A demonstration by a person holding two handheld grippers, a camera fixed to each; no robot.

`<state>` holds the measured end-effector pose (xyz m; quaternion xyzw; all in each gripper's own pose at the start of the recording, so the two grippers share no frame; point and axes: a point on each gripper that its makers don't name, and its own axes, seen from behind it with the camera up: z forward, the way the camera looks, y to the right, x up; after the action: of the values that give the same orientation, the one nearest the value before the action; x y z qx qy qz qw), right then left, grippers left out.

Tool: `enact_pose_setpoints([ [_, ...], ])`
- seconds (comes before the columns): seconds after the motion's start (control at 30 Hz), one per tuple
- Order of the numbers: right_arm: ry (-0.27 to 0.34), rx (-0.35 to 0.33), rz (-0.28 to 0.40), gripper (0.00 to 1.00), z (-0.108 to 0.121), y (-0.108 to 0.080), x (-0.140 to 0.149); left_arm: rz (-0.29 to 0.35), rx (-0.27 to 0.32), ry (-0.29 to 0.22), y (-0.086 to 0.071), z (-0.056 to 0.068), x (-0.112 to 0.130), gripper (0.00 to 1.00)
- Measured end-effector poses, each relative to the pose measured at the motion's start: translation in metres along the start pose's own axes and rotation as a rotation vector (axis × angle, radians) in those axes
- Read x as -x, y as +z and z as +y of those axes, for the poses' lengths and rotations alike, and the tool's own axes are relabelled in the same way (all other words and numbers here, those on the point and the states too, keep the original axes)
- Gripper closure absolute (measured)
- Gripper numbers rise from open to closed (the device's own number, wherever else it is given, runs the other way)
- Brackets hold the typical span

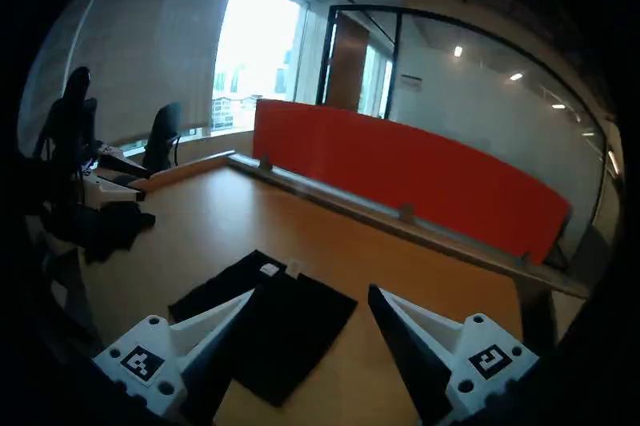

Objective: Fold towel

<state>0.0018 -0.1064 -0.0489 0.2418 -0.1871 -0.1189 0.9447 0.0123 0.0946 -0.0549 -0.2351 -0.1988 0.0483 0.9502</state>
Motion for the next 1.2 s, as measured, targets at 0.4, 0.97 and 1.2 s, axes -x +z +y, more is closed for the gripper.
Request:
enact_pose_setpoints([
  [0.4,-0.01,-0.023,-0.06,0.0,-0.012,0.019,0.057,-0.057,0.044,0.025,0.013,0.022,0.053,0.01],
  [0.97,-0.023,-0.078,-0.181,0.0,-0.038,0.053,0.146,-0.185,0.105,0.048,0.046,0.043,0.136,0.01],
  [1.2,-0.016,-0.106,-0.245,0.0,-0.051,0.062,0.182,-0.243,0.136,0.071,0.062,0.05,0.167,0.01],
])
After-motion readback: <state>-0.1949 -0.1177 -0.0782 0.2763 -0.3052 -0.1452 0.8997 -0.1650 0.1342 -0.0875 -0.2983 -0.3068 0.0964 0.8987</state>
